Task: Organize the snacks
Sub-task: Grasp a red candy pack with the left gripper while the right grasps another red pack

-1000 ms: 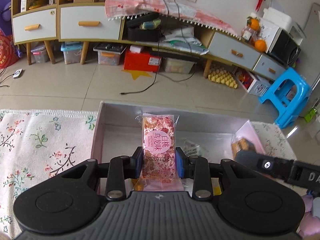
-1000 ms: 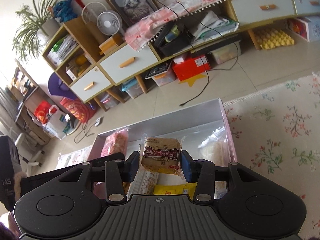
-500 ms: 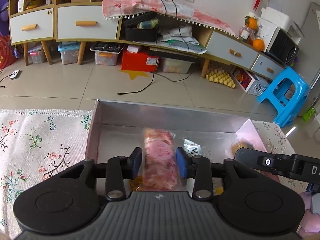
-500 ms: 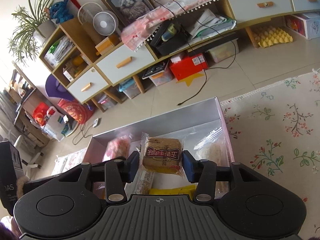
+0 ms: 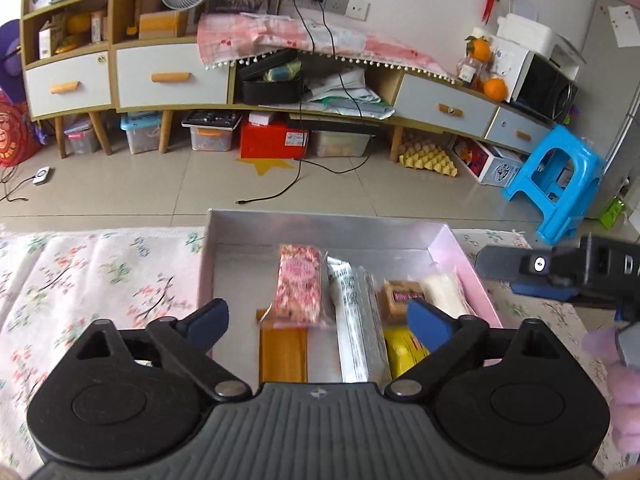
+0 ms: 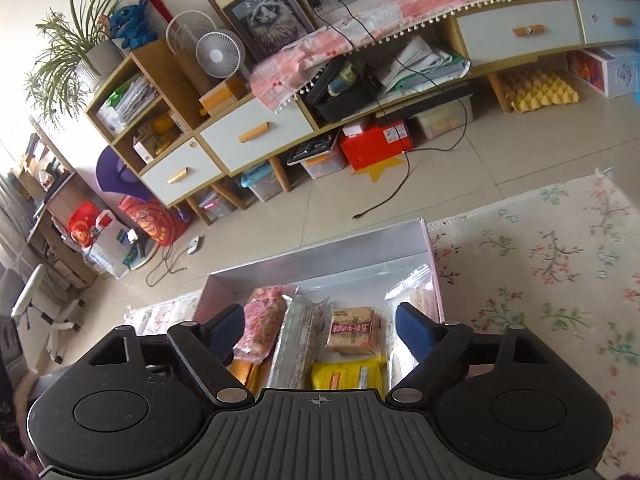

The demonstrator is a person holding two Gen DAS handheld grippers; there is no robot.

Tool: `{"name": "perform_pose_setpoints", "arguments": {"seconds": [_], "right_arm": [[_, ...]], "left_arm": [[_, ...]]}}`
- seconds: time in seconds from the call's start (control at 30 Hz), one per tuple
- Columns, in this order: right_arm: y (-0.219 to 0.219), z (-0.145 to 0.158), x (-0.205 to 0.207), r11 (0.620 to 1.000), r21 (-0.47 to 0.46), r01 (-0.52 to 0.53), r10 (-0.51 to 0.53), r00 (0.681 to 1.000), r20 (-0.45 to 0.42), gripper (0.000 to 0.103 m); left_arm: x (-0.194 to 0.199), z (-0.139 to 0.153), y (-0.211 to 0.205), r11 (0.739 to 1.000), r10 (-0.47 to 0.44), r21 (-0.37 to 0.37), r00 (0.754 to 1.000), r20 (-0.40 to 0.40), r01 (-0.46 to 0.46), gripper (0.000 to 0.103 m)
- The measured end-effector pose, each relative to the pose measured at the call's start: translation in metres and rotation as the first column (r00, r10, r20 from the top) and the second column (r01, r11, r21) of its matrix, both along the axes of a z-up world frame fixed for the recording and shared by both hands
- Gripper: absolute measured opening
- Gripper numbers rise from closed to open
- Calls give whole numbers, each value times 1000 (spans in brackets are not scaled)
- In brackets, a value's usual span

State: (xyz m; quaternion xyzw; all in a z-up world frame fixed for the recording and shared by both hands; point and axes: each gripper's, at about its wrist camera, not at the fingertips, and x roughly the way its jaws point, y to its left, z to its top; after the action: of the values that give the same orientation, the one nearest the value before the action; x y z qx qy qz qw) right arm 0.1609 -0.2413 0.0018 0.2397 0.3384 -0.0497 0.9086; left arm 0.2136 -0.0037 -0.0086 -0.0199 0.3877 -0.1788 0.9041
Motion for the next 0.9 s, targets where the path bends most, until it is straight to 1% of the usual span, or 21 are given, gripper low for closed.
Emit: {"name": "perform_pose_setpoints", "arguments": {"seconds": [0.07,0.13,0.2,0.43,0.5,0.57,0.6,0.67,0.7,0.8,0.87,0.9], "right_arm": [[6,8,-8,1000,-5,-5,5,1000,-6,87],[12,15,-16,1000,-14,-13,13,1000,-14,90],[19,19,-26,999,-30,-27,26,999,-20,91],[46,22,-62,995,-77,-64,59,996,-60,94],[53,21,-69,993,-91,-76,69,995,-77,94],[60,19,-74,991,-111,-75,62,992,-114,94],[62,19,-77,990,-123,-69,53,990,-131,94],[70,17,-80,988,-135,-68,47,986,-158,94],[73,16,-83,989,-126,-77,56,985,-162,94],[84,12,-88,992,-81,-101,87,983,-160,94],[92,8,-91,990,-71,-118,107,983,-152,95],[97,4,-92,990,-69,-127,116,983,-145,96]], "left_arm": [[-11,4,2,1000,9,5,1000,3,-9,98],[-21,7,5,1000,25,5,1000,-1,-25,100],[-32,9,8,999,37,11,999,-7,-37,102],[-75,13,13,992,59,116,998,-6,-58,102],[-86,15,15,985,76,156,997,-3,-74,103],[-96,16,17,976,99,194,995,-7,-96,103],[-101,16,19,974,109,201,994,-12,-104,103],[-108,15,23,974,126,193,992,-27,-118,103],[-112,14,26,974,134,191,990,-39,-124,103],[-120,8,33,973,155,184,986,-64,-141,103],[-124,3,38,973,171,170,983,-67,-158,103],[-127,-1,40,969,186,179,980,-65,-171,102]]}}
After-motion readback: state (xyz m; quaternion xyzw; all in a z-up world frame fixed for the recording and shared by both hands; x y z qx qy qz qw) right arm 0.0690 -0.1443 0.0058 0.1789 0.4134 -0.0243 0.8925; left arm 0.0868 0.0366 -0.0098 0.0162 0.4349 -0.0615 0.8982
